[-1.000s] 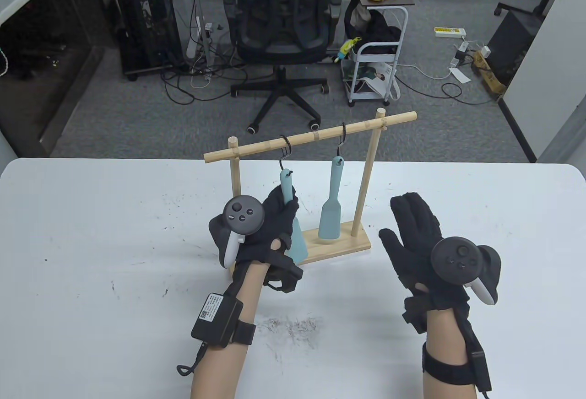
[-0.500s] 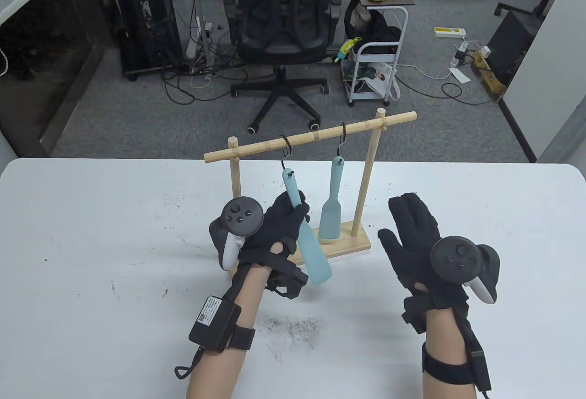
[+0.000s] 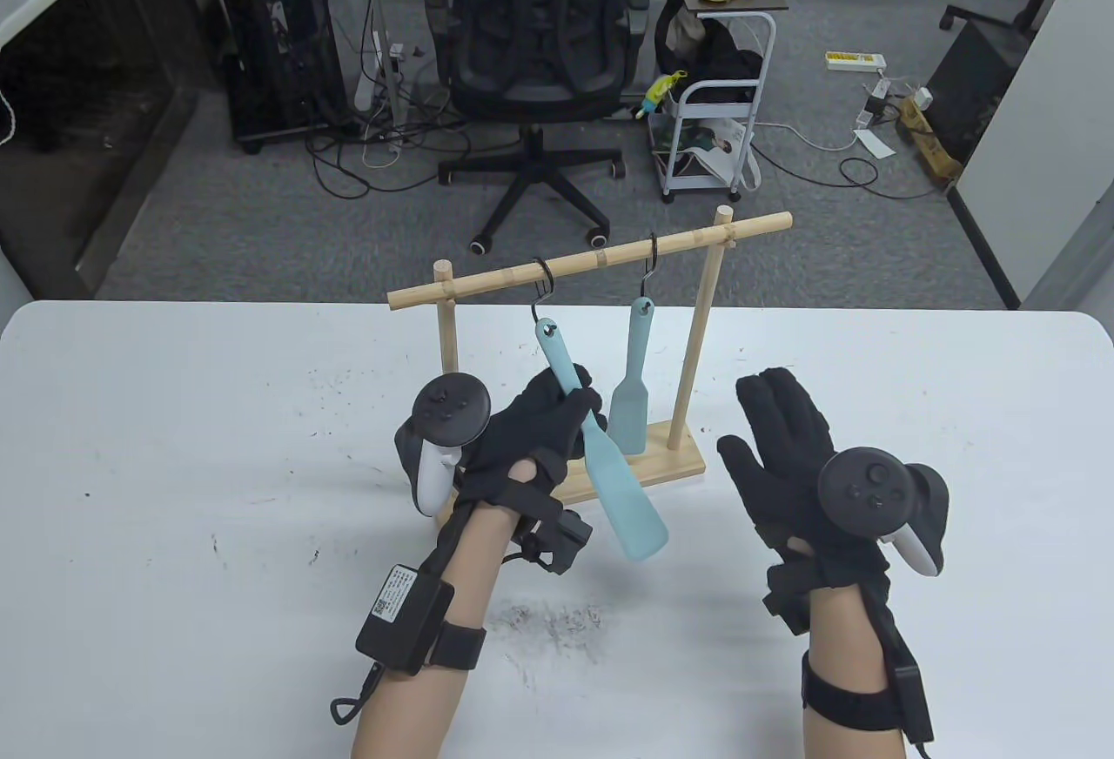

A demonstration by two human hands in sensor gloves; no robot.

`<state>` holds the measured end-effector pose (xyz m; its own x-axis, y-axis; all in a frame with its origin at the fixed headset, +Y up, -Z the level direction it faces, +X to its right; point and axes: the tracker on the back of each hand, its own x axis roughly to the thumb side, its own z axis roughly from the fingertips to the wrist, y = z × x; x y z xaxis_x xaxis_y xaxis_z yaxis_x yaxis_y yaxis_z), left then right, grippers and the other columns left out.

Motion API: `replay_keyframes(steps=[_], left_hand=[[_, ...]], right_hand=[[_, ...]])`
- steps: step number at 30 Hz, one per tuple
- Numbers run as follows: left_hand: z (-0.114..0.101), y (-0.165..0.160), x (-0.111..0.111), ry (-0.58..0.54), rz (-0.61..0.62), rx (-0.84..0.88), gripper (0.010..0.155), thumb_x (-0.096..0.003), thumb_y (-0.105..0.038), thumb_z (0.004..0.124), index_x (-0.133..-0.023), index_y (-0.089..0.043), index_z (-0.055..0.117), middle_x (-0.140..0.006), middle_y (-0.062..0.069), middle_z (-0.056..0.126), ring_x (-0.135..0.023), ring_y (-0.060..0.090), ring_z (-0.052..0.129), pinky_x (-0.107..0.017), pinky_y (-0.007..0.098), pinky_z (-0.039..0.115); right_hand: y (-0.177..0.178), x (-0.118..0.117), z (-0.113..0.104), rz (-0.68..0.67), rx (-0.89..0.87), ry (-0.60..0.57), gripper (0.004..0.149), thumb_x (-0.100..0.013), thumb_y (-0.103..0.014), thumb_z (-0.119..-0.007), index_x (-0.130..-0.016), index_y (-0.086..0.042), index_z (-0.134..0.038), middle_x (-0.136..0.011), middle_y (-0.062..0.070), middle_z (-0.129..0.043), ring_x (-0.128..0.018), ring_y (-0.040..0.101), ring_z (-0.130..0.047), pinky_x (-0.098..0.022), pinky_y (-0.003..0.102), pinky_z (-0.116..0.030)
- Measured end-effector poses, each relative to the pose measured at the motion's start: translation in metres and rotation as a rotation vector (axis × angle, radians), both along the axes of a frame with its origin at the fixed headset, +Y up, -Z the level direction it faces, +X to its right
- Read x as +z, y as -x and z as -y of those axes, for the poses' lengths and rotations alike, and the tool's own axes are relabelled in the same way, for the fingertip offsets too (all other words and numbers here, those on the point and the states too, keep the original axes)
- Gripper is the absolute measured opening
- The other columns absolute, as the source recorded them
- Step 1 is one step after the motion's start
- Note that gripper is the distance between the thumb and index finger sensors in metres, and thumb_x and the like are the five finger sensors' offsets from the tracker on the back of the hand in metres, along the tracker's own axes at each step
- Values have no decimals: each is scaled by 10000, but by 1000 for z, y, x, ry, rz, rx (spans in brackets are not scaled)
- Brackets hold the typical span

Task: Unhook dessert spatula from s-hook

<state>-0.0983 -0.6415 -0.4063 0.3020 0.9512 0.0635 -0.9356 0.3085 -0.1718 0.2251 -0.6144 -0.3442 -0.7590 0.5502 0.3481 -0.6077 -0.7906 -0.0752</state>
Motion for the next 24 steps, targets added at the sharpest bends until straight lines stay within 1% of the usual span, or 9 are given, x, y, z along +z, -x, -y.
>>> replay_keyframes(steps=[10,24], left_hand=[[-1,0,1,1,24,21,593,-561,-470,762,-1084,-199,685,-939,16,923,-705,161,1085,-465,289,963],[-11,-6,6,-14,41,33,594,-562,-472,758,-1085,-201,682,-943,14,919,-709,156,1083,-469,288,962]], right_hand=[[0,-1,1,-4,-6,9,730,-535,-577,-676,-1134,-184,-538,-1202,174,-425,-1062,507,-488,-730,656,-439],[0,-2,1,-7,-7,14,732,-534,-578,-675,-1133,-179,-540,-1201,174,-427,-1061,506,-490,-729,655,-440]])
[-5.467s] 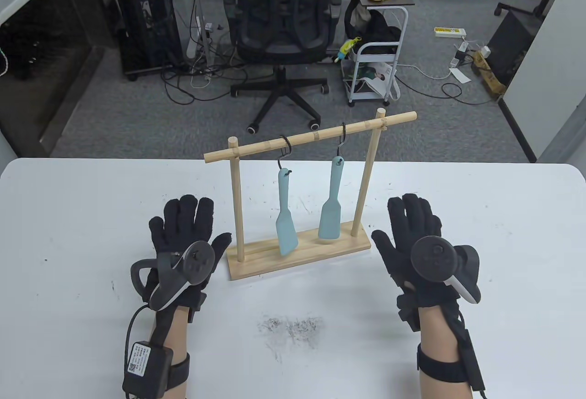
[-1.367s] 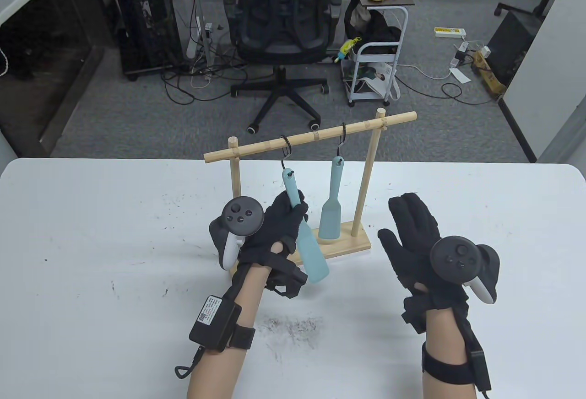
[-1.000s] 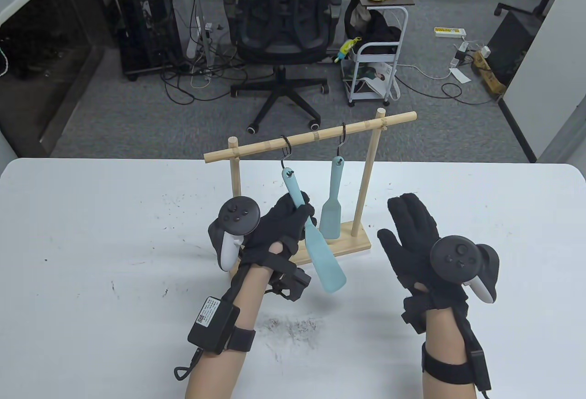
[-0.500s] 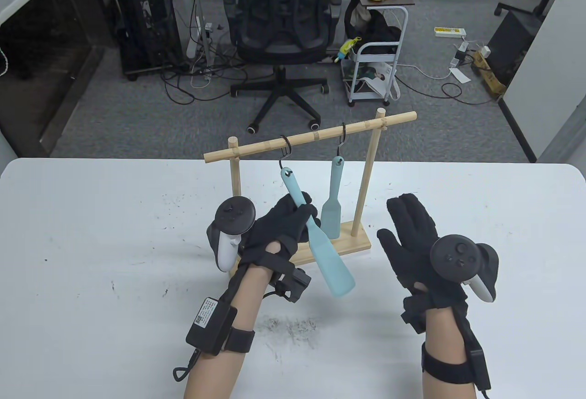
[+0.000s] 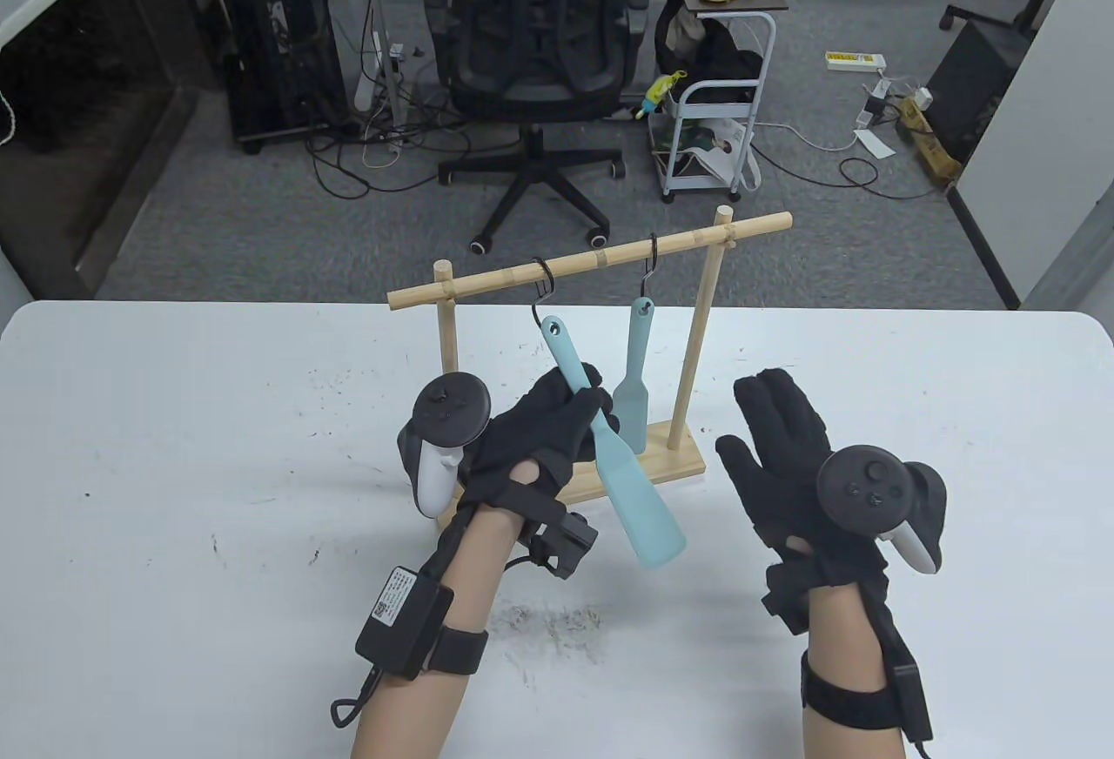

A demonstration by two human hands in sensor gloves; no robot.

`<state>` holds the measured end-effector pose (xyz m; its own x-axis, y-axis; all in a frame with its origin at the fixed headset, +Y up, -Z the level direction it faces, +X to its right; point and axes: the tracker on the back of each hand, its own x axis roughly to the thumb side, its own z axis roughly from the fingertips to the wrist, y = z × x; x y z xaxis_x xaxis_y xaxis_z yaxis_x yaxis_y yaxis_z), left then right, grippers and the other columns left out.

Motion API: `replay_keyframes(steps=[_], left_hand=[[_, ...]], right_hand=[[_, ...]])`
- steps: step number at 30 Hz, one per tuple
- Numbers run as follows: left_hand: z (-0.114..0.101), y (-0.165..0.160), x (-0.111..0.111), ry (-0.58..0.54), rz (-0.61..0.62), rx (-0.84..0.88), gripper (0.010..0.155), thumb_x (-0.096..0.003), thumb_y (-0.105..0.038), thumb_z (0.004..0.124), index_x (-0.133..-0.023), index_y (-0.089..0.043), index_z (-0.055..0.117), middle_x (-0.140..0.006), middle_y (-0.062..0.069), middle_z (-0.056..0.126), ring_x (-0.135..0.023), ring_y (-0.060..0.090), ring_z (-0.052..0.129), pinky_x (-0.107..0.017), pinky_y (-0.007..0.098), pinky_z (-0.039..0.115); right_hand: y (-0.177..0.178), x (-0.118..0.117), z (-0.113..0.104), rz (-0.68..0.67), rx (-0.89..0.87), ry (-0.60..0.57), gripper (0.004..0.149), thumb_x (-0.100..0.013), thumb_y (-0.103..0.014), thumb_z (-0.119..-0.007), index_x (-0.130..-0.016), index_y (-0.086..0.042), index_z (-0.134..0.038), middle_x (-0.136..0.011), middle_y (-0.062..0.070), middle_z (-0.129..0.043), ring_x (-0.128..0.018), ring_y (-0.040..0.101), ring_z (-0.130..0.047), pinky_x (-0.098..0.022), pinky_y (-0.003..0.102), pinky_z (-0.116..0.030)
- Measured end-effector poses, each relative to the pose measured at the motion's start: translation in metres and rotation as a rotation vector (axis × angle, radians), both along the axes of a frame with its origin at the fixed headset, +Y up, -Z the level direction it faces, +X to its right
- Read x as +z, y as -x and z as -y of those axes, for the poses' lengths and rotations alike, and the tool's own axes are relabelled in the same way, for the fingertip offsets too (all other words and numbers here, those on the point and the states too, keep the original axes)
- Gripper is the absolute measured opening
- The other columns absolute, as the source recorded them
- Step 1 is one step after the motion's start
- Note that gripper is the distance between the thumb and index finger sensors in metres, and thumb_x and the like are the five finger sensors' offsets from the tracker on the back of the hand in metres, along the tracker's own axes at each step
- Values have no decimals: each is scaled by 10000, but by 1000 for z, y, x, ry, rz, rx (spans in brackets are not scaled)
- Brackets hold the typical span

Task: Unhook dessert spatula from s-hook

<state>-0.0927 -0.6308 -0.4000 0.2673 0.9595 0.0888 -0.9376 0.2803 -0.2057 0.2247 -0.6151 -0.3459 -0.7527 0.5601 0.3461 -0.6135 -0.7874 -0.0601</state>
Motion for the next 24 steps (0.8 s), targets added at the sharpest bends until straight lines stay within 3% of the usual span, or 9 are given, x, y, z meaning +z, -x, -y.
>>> replay_keyframes(steps=[17,24], left_hand=[[-13,0,7,-30,29,-10,597,-562,-469,767,-1087,-200,680,-946,17,914,-713,169,1079,-475,300,956],[-26,-4,24,-97,86,-9,592,-565,-465,762,-1091,-209,672,-955,9,901,-735,177,1056,-518,331,927]], right_hand=[[0,0,0,0,0,1,732,-535,-578,-674,-1133,-178,-541,-1201,172,-429,-1060,508,-491,-729,655,-440],[1,-1,1,-4,3,7,731,-535,-578,-674,-1133,-179,-542,-1201,173,-427,-1061,507,-490,-728,656,-440]])
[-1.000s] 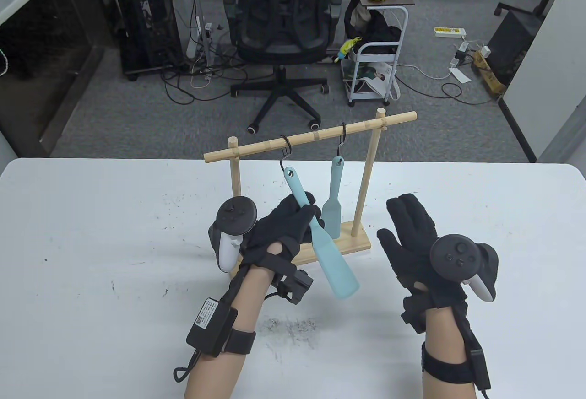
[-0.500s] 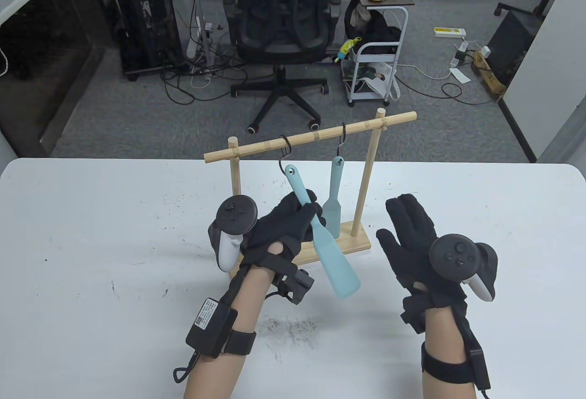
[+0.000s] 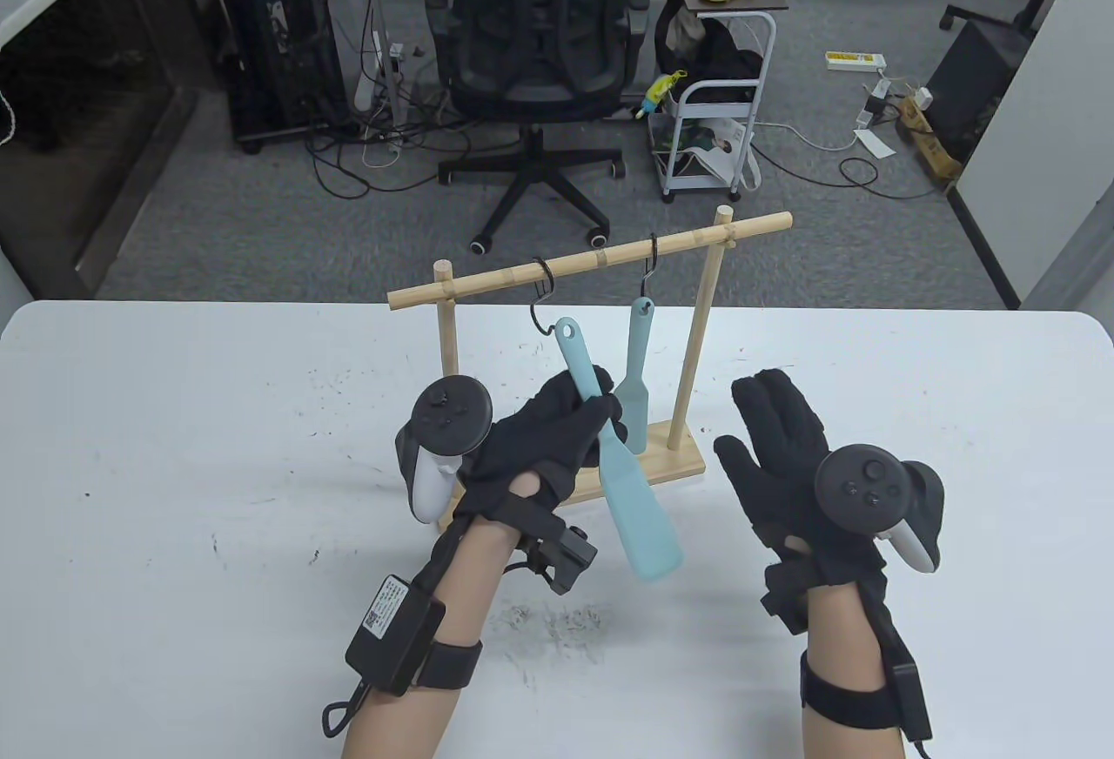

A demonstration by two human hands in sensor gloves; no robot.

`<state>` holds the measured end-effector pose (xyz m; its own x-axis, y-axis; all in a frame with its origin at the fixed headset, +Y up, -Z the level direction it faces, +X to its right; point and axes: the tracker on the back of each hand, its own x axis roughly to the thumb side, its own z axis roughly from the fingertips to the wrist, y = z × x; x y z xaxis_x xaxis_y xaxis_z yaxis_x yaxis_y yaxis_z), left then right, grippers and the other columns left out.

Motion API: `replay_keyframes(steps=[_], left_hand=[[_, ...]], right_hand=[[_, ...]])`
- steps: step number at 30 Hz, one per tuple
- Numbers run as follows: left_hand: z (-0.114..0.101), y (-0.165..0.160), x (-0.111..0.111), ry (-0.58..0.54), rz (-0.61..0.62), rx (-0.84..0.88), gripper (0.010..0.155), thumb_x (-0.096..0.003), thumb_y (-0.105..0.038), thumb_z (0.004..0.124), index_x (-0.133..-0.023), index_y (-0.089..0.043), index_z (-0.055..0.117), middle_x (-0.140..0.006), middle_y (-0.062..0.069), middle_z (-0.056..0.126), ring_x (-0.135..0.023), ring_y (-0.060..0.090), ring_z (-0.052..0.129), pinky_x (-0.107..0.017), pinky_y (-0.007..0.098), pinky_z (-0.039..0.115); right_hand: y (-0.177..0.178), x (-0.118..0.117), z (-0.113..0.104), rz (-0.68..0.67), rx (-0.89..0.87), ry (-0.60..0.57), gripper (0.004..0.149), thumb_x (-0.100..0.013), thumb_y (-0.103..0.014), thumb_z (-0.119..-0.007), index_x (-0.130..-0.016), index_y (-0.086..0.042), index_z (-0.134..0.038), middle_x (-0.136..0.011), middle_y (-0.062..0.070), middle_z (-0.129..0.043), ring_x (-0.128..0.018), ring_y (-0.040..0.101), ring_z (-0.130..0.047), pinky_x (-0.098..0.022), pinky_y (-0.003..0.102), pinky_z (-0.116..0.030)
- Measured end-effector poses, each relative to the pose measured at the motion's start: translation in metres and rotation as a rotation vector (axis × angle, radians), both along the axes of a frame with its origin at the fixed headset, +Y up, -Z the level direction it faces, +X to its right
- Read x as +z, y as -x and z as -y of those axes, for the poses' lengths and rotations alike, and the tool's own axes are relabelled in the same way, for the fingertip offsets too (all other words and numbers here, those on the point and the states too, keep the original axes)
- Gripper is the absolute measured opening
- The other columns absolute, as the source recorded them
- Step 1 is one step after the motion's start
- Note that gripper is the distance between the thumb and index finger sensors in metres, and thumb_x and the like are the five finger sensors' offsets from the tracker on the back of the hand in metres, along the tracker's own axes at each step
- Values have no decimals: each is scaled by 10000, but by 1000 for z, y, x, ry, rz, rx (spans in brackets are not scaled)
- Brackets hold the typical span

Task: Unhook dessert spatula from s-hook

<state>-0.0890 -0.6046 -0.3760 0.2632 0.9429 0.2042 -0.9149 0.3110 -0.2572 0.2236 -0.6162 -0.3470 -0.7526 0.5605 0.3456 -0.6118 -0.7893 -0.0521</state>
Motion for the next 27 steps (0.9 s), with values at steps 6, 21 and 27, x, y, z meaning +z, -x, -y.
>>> replay_keyframes(steps=[6,21,27], left_hand=[[-18,22,24,-81,5,-59,590,-571,-480,749,-1094,-218,671,-945,-1,905,-722,176,1050,-552,349,905],[17,145,51,15,-223,-259,600,-567,-507,753,-1085,-210,699,-899,-6,938,-647,156,1071,-526,346,911],[51,182,42,143,-329,-407,601,-562,-511,762,-1081,-212,706,-895,-8,943,-646,158,1073,-527,350,911]], right_hand=[[-1,1,-1,1,-6,-5,729,-535,-578,-674,-1132,-180,-543,-1200,174,-430,-1060,508,-490,-728,656,-441],[-3,1,0,0,-17,0,730,-533,-578,-676,-1132,-182,-544,-1200,171,-432,-1059,510,-493,-726,659,-444],[-4,1,-1,-2,-23,0,729,-534,-578,-676,-1132,-183,-546,-1200,172,-433,-1061,509,-491,-725,663,-444]])
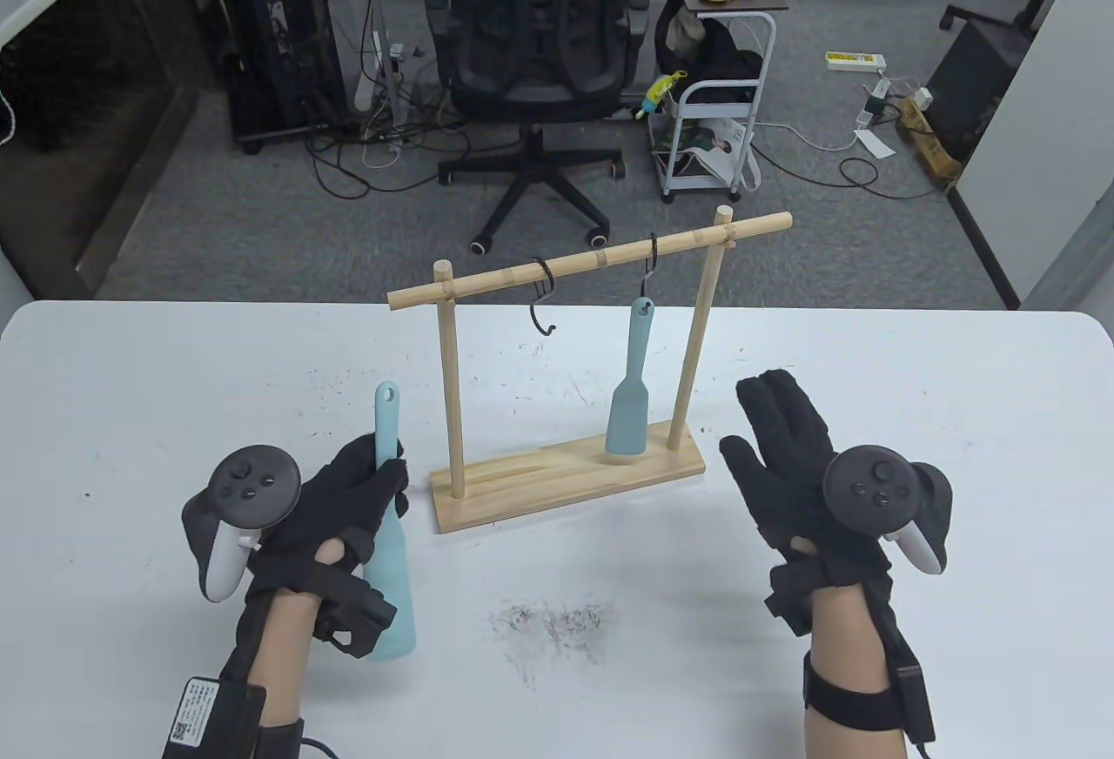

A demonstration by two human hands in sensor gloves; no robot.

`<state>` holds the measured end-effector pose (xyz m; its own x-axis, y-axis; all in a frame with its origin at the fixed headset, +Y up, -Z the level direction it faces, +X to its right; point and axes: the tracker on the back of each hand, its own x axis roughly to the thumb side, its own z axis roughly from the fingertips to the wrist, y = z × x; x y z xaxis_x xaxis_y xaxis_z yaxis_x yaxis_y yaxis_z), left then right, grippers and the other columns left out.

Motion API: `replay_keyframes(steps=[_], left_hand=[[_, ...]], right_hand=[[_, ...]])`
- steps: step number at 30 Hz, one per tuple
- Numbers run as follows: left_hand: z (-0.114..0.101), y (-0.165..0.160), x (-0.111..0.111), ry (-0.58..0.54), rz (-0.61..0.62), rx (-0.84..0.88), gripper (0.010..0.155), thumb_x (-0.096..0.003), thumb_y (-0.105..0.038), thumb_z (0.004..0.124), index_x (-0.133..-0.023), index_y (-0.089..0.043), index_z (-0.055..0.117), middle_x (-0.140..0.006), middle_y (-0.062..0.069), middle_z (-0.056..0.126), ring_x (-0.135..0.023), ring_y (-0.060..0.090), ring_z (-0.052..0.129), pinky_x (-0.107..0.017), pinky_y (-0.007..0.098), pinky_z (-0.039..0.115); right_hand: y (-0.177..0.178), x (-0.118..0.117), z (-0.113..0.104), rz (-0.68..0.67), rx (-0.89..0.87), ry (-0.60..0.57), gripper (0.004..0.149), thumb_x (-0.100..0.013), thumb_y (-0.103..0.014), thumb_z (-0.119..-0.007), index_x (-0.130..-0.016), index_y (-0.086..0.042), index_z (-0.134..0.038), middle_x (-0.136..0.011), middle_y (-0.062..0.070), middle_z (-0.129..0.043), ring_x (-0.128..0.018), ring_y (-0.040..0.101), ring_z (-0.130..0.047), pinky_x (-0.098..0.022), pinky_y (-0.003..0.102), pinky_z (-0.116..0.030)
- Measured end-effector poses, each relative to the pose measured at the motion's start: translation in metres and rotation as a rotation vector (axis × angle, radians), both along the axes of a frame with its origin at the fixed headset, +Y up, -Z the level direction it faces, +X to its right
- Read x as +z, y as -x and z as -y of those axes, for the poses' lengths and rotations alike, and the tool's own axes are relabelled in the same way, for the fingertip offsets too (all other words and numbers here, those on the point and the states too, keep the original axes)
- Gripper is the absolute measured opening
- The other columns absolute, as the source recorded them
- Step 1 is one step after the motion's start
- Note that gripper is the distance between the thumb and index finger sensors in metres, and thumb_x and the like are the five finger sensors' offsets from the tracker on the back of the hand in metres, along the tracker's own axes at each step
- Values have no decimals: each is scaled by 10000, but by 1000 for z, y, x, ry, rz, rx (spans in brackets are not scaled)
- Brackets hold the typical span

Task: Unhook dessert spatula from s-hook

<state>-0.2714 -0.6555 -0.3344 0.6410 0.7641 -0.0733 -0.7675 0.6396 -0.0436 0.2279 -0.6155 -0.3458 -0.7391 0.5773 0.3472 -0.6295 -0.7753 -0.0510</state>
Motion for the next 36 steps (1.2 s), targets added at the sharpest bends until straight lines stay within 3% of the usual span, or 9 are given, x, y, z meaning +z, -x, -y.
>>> replay_keyframes(steps=[7,13,25,36], left_hand=[[47,13,-19,164,-51,-112,602,-556,-516,774,-1076,-219,712,-894,-10,945,-649,159,1074,-531,352,911],[71,12,-36,254,-85,-152,610,-540,-530,791,-1067,-230,724,-883,-20,954,-646,153,1076,-531,350,912],[90,3,-50,342,-146,-384,674,-515,-527,827,-1090,-203,695,-886,-24,952,-670,145,1069,-539,351,905],[93,-27,-56,346,-183,-890,761,-507,-544,813,-1136,-169,605,-933,-3,919,-720,182,1043,-582,370,884]], right_hand=[[-1,0,1,2,-1,5,728,-533,-579,-676,-1132,-184,-547,-1201,171,-433,-1060,510,-492,-723,667,-447],[-1,0,1,3,-2,10,727,-534,-577,-676,-1132,-183,-549,-1200,173,-435,-1058,512,-493,-722,668,-448],[-2,-1,1,2,0,10,726,-533,-578,-676,-1131,-186,-550,-1201,172,-435,-1060,510,-494,-721,669,-450],[0,-3,3,0,4,19,726,-533,-578,-675,-1131,-185,-550,-1200,173,-434,-1059,511,-493,-721,669,-451]])
